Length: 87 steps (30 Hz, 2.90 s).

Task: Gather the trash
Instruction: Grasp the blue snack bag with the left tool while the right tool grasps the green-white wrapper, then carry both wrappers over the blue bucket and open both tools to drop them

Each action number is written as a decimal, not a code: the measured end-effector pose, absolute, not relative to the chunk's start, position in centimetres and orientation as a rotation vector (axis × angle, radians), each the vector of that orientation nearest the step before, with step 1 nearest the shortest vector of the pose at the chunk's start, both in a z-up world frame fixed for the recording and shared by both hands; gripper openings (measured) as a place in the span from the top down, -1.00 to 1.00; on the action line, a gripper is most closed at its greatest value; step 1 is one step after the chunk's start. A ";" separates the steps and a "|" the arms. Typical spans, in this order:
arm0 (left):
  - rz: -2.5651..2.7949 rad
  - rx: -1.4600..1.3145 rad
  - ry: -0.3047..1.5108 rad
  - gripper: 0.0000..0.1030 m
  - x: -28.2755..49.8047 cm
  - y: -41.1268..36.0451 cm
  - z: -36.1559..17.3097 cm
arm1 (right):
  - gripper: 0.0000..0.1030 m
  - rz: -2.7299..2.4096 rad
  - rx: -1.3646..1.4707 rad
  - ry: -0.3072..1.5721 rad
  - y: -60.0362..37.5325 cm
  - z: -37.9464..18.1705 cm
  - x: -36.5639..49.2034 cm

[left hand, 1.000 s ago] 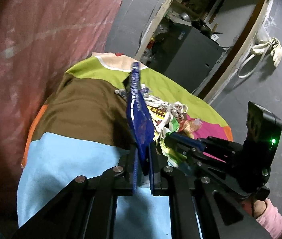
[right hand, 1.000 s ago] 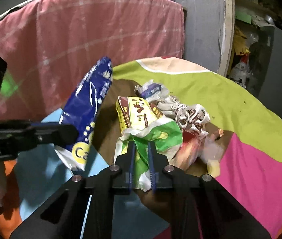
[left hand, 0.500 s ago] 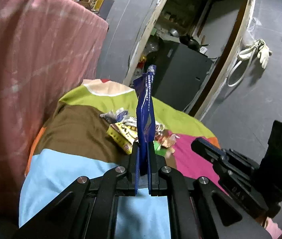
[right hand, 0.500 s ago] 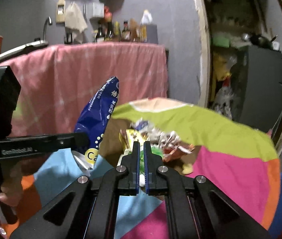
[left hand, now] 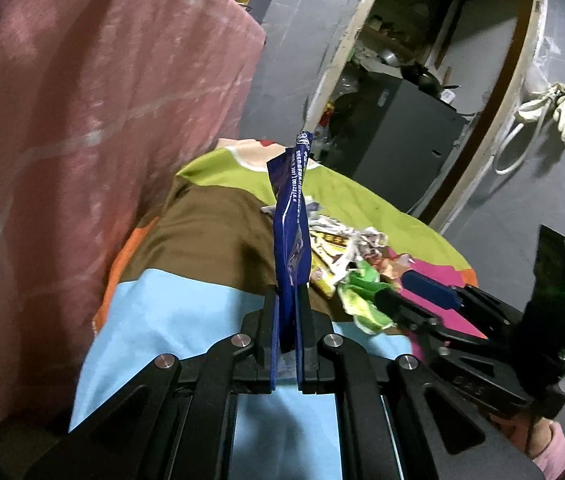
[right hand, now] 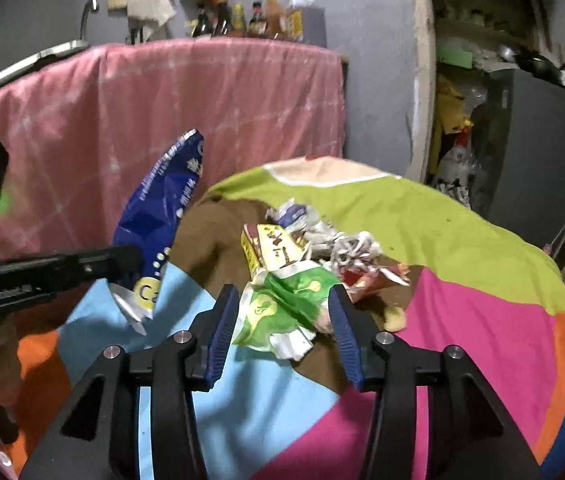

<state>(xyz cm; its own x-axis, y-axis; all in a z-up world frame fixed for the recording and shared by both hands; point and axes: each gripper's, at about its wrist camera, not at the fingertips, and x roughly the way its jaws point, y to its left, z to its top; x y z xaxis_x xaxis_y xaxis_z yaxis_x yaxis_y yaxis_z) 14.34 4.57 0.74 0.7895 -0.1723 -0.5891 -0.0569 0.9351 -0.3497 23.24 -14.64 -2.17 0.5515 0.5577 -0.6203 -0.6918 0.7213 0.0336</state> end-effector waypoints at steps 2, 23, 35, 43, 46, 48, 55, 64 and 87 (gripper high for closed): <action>-0.060 -0.361 0.662 0.91 14.4 4.9 0.6 | 0.04 0.747 -0.253 0.680 -13.8 -2.9 23.8; -0.086 -0.371 0.712 0.91 15.0 4.7 -0.6 | 0.78 0.727 -0.199 0.804 -15.0 -5.6 24.2; -0.210 -0.305 0.536 0.91 14.3 -1.7 3.2 | 0.82 0.649 -0.043 0.440 -22.9 1.9 17.5; -0.378 -0.281 0.323 0.91 15.7 -10.4 7.5 | 0.82 0.435 -0.066 0.144 -30.4 8.1 13.8; -0.431 -0.289 0.235 0.91 16.3 -13.6 8.8 | 0.81 0.334 -0.102 0.060 -33.0 9.7 13.2; -0.456 -0.284 0.182 0.91 16.4 -15.5 9.5 | 0.81 0.269 -0.124 0.015 -34.7 10.6 13.1; -0.485 -0.255 0.101 0.91 18.3 -21.5 9.9 | 0.80 0.111 -0.142 -0.066 -39.1 11.5 13.9; -0.474 -0.198 0.190 0.91 22.4 -26.4 6.7 | 0.80 0.027 -0.068 -0.003 -44.3 7.7 16.8; -0.551 -0.208 0.671 0.54 29.8 -30.0 -2.8 | 0.47 0.012 0.158 0.343 -49.3 -1.6 23.2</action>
